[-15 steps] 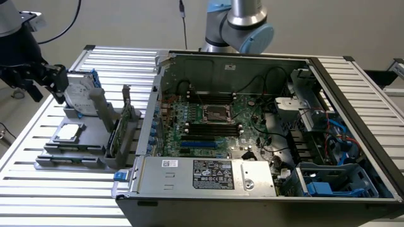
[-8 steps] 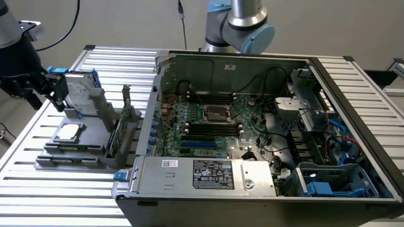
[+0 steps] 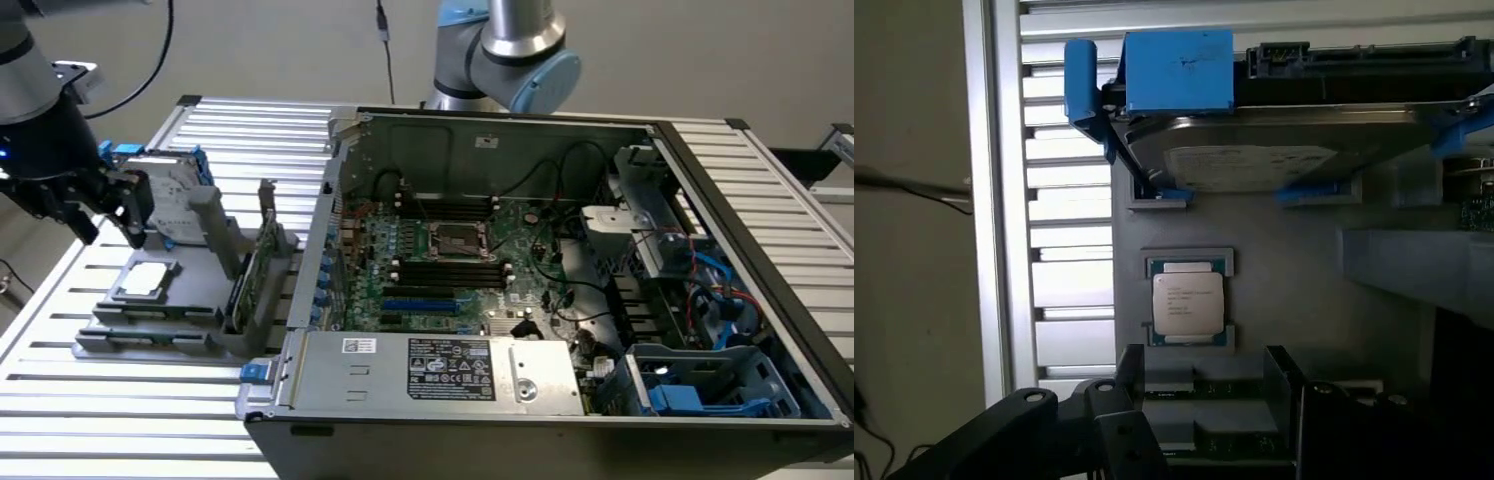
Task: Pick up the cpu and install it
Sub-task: 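Pick up the cpu and move it towards the insertion slot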
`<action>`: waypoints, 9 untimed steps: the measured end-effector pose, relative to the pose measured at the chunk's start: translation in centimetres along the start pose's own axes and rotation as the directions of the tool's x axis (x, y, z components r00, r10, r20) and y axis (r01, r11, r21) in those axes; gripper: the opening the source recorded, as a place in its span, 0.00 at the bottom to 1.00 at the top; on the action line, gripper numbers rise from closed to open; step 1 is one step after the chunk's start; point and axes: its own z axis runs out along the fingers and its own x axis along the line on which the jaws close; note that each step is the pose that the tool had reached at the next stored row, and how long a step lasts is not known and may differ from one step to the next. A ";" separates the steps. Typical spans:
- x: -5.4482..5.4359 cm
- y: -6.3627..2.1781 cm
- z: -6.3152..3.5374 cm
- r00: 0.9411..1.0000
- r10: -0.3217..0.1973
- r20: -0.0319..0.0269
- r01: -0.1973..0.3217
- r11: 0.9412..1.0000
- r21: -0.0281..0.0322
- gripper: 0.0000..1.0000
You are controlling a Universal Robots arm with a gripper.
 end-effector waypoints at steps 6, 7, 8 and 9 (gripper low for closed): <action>-0.3 -0.08 1.09 1.000 -0.006 0.000 0.006 1.000 0.000 0.60; -0.3 -0.09 1.26 1.000 -0.007 0.000 0.007 1.000 0.000 0.60; -0.3 -0.10 1.44 1.000 -0.008 0.000 0.008 1.000 0.000 0.60; -0.3 -0.11 1.62 1.000 -0.009 0.000 0.009 1.000 0.000 0.60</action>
